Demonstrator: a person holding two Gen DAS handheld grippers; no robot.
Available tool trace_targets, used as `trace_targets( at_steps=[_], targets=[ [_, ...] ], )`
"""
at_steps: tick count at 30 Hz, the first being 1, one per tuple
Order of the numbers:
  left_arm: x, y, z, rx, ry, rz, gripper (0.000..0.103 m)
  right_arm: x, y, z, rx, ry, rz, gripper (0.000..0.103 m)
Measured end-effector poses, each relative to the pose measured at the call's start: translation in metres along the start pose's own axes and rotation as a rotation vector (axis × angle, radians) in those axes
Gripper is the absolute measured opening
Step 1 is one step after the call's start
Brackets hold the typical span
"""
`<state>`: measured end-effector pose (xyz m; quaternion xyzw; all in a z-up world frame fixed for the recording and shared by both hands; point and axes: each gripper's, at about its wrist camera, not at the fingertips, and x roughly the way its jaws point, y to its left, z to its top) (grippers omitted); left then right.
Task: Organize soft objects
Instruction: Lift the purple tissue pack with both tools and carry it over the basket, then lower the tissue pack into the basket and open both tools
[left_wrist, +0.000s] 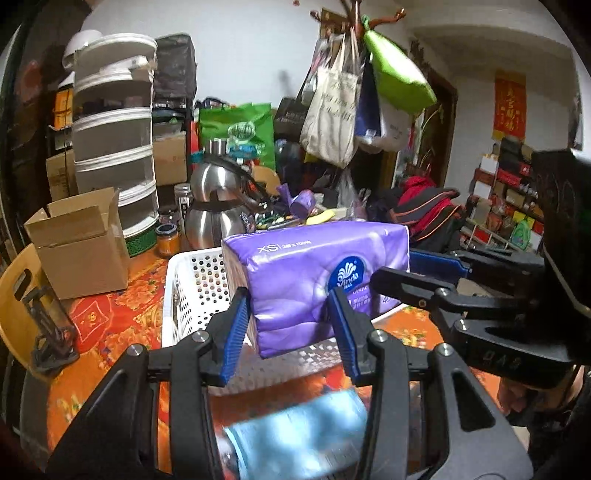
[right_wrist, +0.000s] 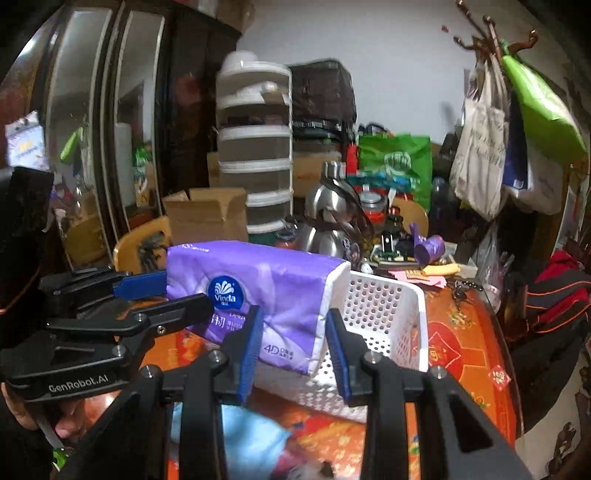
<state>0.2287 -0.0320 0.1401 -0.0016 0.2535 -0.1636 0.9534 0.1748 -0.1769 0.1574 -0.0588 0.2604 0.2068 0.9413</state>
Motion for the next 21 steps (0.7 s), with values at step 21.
trace_targets(
  at_steps=[21],
  targets=[
    [0.198, 0.064, 0.003, -0.221, 0.37, -0.026, 0.043, 0.163, -0.066, -0.003, 0.136, 0.292, 0.012, 0.033]
  ],
)
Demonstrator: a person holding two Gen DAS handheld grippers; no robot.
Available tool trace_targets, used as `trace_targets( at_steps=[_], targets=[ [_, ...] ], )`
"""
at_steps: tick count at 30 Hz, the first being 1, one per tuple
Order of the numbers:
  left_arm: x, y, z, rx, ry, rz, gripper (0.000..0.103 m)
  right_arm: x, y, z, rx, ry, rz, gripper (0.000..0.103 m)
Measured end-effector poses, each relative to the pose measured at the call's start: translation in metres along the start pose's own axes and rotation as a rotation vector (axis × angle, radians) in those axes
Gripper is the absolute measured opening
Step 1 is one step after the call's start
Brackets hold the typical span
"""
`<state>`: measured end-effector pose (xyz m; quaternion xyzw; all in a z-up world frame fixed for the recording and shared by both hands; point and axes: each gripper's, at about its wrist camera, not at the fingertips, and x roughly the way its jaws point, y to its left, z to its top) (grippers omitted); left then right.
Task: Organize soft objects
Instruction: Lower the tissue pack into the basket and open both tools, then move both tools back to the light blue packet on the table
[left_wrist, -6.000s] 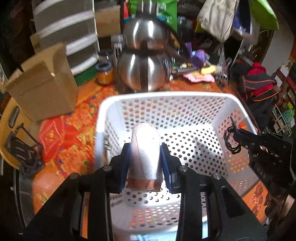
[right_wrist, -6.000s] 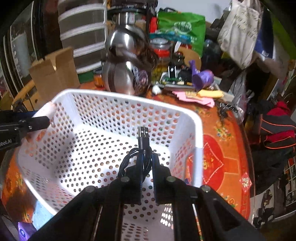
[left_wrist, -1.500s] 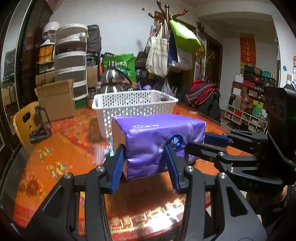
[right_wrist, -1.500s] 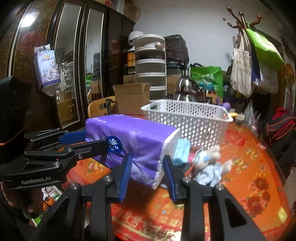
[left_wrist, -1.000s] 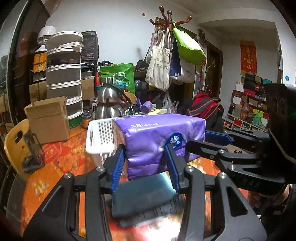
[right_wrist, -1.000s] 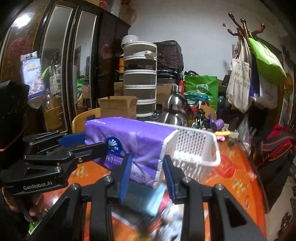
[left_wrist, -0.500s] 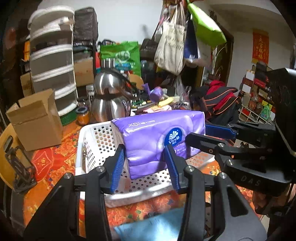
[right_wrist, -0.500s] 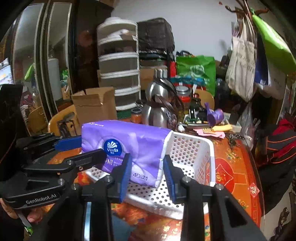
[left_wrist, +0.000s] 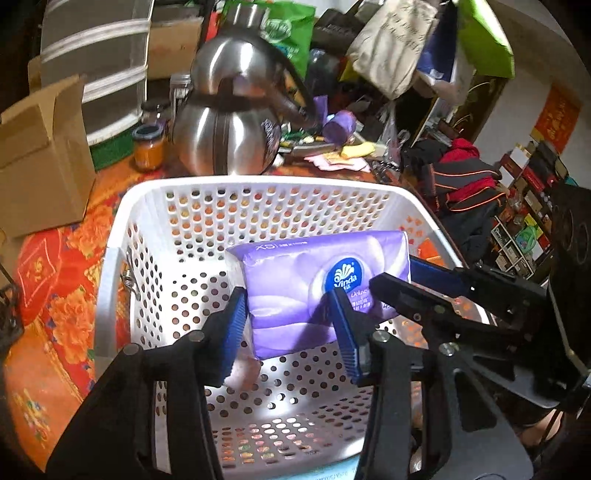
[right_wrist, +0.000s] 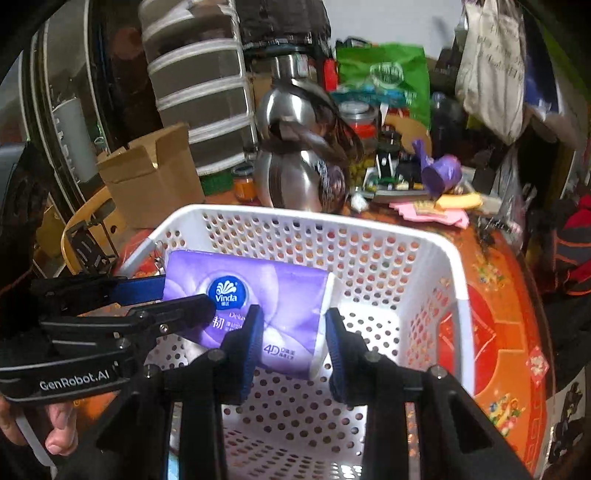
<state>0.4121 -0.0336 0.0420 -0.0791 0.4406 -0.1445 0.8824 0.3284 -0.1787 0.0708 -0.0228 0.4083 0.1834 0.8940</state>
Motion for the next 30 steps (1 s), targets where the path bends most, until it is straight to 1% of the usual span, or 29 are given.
trace_targets(
  at_steps=[2, 3, 5, 7, 9, 11, 13, 15, 18, 20, 23, 27, 30],
  targets=[
    [0.008, 0.004, 0.002, -0.028, 0.01, 0.004, 0.044, 0.005, -0.002, 0.001, 0.0, 0.007, -0.01, 0.033],
    [0.01, 0.006, 0.002, -0.041, 0.008, 0.016, 0.046, 0.008, -0.002, 0.001, -0.005, 0.009, -0.02, 0.033],
    [0.012, 0.01, 0.003, -0.059, 0.006, 0.026, 0.048, 0.01, -0.005, 0.0, 0.015, 0.013, -0.02, 0.033],
    [0.011, 0.01, 0.004, -0.046, -0.001, 0.029, 0.054, 0.007, -0.007, -0.001, 0.018, 0.006, -0.031, 0.033],
    [0.004, 0.009, 0.002, -0.038, -0.017, 0.032, 0.063, 0.003, -0.011, -0.001, 0.029, 0.003, -0.035, 0.034],
    [-0.003, 0.01, 0.002, -0.049, -0.033, 0.007, 0.067, -0.004, -0.015, -0.002, 0.039, -0.01, -0.04, 0.04],
    [-0.013, 0.01, 0.001, -0.053, -0.051, 0.006, 0.071, -0.011, -0.016, -0.002, 0.043, -0.025, -0.047, 0.052],
    [-0.025, 0.008, -0.002, -0.051, -0.069, 0.008, 0.077, -0.019, -0.016, -0.004, 0.046, -0.036, -0.04, 0.053],
    [-0.043, 0.003, -0.006, -0.033, -0.098, 0.004, 0.083, -0.03, -0.013, -0.007, 0.036, -0.051, -0.039, 0.054],
    [-0.049, 0.001, -0.008, -0.028, -0.107, 0.001, 0.085, -0.035, -0.011, -0.009, 0.039, -0.053, -0.039, 0.055],
    [-0.055, -0.004, -0.008, -0.024, -0.107, 0.008, 0.086, -0.041, -0.01, -0.009, 0.052, -0.065, -0.03, 0.055],
    [-0.063, -0.006, -0.012, -0.008, -0.114, 0.042, 0.086, -0.047, -0.008, -0.011, 0.045, -0.066, -0.041, 0.055],
    [-0.077, -0.005, -0.019, -0.008, -0.134, 0.055, 0.086, -0.054, -0.009, -0.015, 0.044, -0.069, -0.046, 0.055]
  ],
)
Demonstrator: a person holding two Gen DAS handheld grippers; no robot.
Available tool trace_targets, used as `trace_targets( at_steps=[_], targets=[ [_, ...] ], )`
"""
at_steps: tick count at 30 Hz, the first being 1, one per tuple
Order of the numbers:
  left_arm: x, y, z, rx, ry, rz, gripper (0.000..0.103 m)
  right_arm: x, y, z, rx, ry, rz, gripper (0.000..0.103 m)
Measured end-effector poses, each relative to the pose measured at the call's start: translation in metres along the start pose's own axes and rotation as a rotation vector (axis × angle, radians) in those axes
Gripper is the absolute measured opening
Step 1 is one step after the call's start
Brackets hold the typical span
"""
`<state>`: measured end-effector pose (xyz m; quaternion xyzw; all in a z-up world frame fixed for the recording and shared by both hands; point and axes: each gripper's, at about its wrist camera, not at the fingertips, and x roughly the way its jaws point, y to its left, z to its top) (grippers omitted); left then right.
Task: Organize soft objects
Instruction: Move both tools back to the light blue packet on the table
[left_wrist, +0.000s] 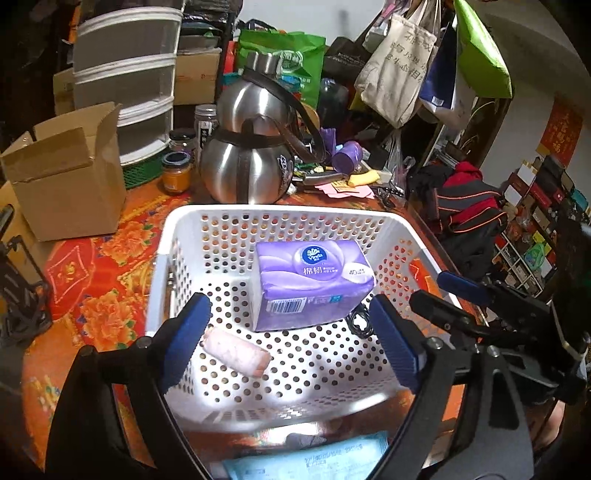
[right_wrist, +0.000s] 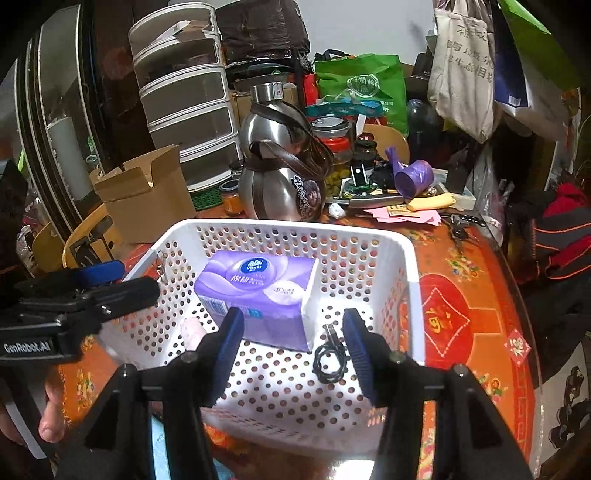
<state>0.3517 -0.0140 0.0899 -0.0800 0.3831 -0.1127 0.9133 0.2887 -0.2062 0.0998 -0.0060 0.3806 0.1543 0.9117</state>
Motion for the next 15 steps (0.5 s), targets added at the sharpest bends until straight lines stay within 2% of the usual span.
trace_targets(
  at_steps=[3, 4, 6, 9, 15],
  targets=[
    [-0.019, -0.002, -0.006, 0.018, -0.024, 0.019, 0.086, -0.013, 0.0, -0.006, 0.004, -0.014, 0.015, 0.058],
    [-0.027, -0.003, -0.01, 0.026, -0.04, 0.022, 0.086, -0.02, 0.001, -0.009, 0.001, -0.023, 0.019, 0.066],
    [-0.045, -0.003, -0.019, 0.034, -0.063, 0.032, 0.087, -0.032, 0.003, -0.016, -0.002, -0.045, 0.017, 0.073],
    [-0.068, 0.0, -0.037, 0.024, -0.077, 0.029, 0.09, -0.049, 0.006, -0.031, -0.011, -0.076, 0.014, 0.076],
    [-0.102, 0.008, -0.084, 0.008, -0.078, 0.005, 0.093, -0.068, 0.013, -0.072, -0.008, -0.082, 0.04, 0.079]
  ],
)
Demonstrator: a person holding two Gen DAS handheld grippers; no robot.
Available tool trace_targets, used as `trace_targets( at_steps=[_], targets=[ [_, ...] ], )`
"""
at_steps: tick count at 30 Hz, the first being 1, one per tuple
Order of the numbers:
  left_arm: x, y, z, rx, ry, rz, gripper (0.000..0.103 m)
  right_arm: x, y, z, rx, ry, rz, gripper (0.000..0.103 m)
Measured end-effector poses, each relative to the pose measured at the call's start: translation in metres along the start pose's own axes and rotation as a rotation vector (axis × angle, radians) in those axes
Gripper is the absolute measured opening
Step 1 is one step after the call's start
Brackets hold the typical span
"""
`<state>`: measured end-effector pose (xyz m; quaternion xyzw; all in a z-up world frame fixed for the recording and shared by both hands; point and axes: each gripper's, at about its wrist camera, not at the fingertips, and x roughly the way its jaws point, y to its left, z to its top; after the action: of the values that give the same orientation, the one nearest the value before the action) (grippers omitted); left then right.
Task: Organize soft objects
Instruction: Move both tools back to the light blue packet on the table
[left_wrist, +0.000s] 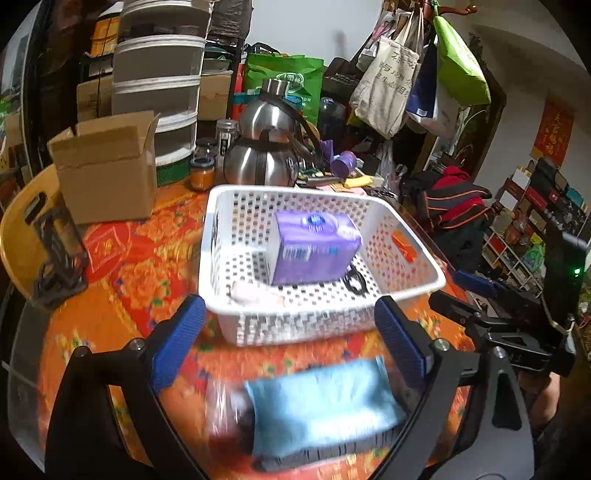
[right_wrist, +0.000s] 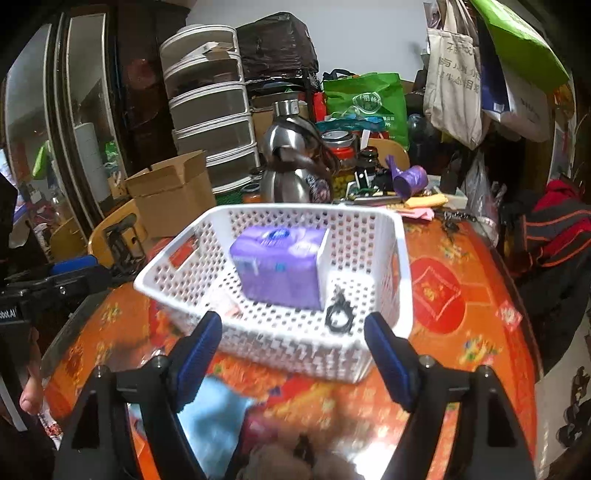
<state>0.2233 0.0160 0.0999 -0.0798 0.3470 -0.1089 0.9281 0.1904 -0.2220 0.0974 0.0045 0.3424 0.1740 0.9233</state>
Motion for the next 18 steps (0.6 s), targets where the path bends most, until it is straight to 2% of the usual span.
trace_targets(
  at_steps=[3, 9, 15, 18],
  targets=[
    [-0.007, 0.001, -0.029, 0.013, 0.023, 0.016, 0.094, -0.01, 0.008, -0.025, -0.003, -0.012, 0.003, 0.085],
    [-0.011, 0.011, -0.081, 0.005, 0.034, 0.032, 0.094, -0.026, 0.034, -0.072, -0.016, -0.046, 0.022, 0.085],
    [-0.002, 0.028, -0.113, -0.04, 0.044, 0.011, 0.093, -0.032, 0.063, -0.105, -0.068, -0.078, 0.035, 0.085],
    [0.009, 0.031, -0.122, -0.034, 0.057, 0.017, 0.093, -0.024, 0.072, -0.117, -0.085, -0.065, 0.044, 0.079]
  ],
)
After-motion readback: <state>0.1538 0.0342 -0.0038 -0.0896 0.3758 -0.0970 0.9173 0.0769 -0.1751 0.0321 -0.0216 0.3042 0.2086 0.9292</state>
